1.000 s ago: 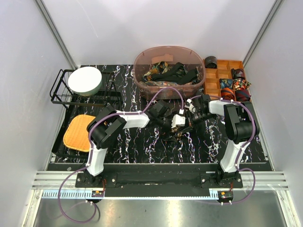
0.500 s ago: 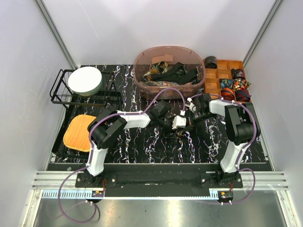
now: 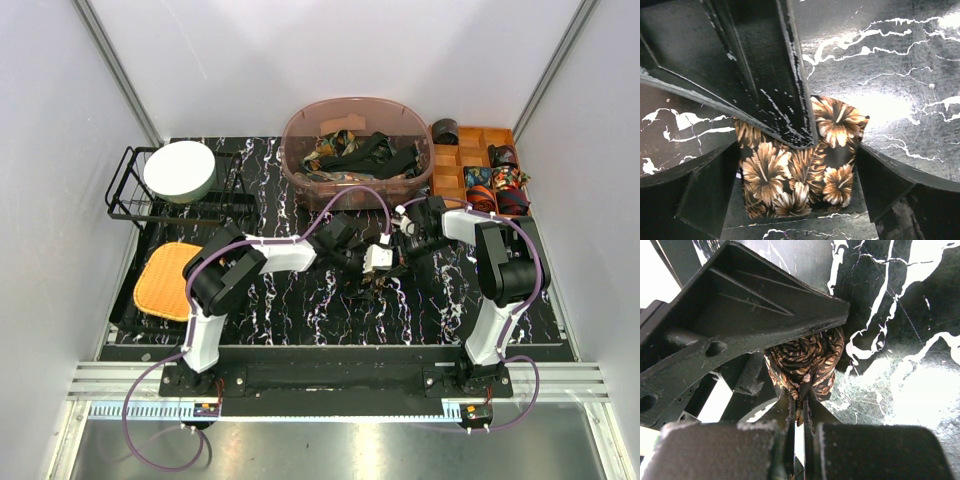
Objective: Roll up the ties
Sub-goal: Pick up the tie at the center of the board.
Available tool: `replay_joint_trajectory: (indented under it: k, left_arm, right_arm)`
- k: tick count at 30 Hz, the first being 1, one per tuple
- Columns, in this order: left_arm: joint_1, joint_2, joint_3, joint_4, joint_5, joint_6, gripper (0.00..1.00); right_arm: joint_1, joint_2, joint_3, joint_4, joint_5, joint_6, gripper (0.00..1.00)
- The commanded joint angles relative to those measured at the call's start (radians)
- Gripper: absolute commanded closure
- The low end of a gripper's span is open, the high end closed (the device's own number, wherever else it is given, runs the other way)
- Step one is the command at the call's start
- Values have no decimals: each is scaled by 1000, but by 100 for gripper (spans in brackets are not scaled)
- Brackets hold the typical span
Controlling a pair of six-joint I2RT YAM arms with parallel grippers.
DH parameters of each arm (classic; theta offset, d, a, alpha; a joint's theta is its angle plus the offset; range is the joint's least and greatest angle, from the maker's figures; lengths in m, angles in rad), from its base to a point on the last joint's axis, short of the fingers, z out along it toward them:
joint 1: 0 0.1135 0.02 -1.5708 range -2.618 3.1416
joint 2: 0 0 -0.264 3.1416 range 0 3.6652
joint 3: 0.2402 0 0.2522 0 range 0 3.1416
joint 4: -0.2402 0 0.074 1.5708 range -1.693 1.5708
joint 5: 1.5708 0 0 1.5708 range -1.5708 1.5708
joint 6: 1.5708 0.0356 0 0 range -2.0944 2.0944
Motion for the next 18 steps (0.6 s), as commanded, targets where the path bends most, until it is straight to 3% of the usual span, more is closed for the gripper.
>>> replay_joint_trajectory:
  k: [1,5,9,10,12,13,15,16,18]
  left_arm:
    - [-4,46,-43,-117,-98,64,1]
    - [-4,77,-8,-146,-69,67,2]
    - [-4,95,13,-175,-66,72,35]
    - [-4,100,16,-181,-71,73,50]
    - [-4,103,15,-195,-88,72,62]
    - [-4,101,10,-194,-94,73,83]
    - [-3,100,1,-184,-103,76,99]
    - [-3,97,1,-181,-109,73,100]
    - [-3,85,3,-169,-121,51,60]
  right_arm:
    - [12,-42,32,-21,-7,-32,100]
    - [11,-60,34,-22,-42,-30,100]
    - [6,-64,35,-27,-53,-26,100]
    - [3,-65,38,-28,-53,-25,100]
    - [-2,-71,43,-36,-61,-19,100]
    - [-2,-74,46,-38,-58,-19,100]
    - [-3,-76,47,-47,-50,-21,100]
    - [-3,-76,47,-50,-41,-22,100]
    - [-2,-73,57,-64,-13,-27,100]
